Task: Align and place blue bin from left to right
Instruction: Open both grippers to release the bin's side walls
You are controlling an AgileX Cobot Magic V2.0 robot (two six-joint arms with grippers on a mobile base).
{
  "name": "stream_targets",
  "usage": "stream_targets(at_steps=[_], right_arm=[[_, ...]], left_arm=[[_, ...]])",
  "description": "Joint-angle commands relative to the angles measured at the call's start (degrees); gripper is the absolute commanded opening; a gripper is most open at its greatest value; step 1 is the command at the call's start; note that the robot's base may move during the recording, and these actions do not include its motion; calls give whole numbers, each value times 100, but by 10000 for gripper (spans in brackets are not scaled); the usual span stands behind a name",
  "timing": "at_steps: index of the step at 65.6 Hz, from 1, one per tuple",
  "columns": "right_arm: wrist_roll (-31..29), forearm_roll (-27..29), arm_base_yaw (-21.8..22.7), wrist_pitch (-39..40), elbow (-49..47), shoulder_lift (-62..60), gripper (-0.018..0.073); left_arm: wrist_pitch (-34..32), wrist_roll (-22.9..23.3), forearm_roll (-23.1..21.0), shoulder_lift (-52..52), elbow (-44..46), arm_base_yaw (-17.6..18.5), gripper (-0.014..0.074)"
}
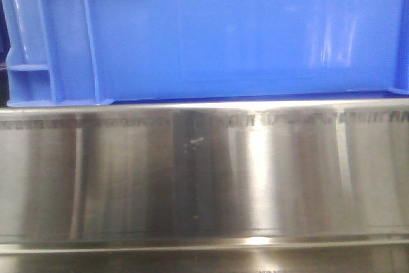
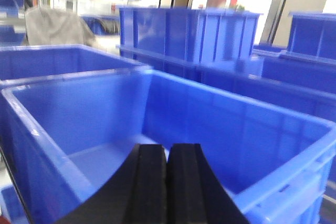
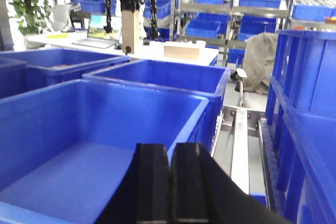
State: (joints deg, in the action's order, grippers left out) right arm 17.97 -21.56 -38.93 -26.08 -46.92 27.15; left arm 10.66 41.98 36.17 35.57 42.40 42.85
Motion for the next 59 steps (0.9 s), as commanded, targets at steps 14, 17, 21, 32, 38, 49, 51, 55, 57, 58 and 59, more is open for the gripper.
stream_targets(at_steps=[14,17,21,32,38,49,51,55,57,58,59], right_arm=[[-55,-8,-12,167,3,-66,-80],[-55,-8,-12,167,3,-66,-80],[-55,-8,-12,167,3,-66,-80],[-55,-8,-12,167,3,-66,-80],[-55,-8,-12,167,3,-66,-80],[-55,-8,-12,167,3,-66,-80],[-55,-8,-12,167,3,-66,-80],[-55,-8,-12,167,3,-66,-80],[-55,-8,-12,167,3,-66,-80],[-55,-8,-12,167,3,-66,-80],[-55,-8,-12,167,3,-66,-80]], left_arm=[[-110,7,60,-297,-28,43,-111],[-110,7,60,-297,-28,43,-111],[-110,7,60,-297,-28,43,-111],[-110,7,60,-297,-28,43,-111],[-110,7,60,-297,-28,43,-111],[-110,7,60,-297,-28,43,-111],[-110,7,60,-297,-28,43,-111],[-110,7,60,-297,-28,43,-111],[-110,7,60,-297,-28,43,-111],[-110,7,60,-297,-28,43,-111],[-110,7,60,-297,-28,43,-111]])
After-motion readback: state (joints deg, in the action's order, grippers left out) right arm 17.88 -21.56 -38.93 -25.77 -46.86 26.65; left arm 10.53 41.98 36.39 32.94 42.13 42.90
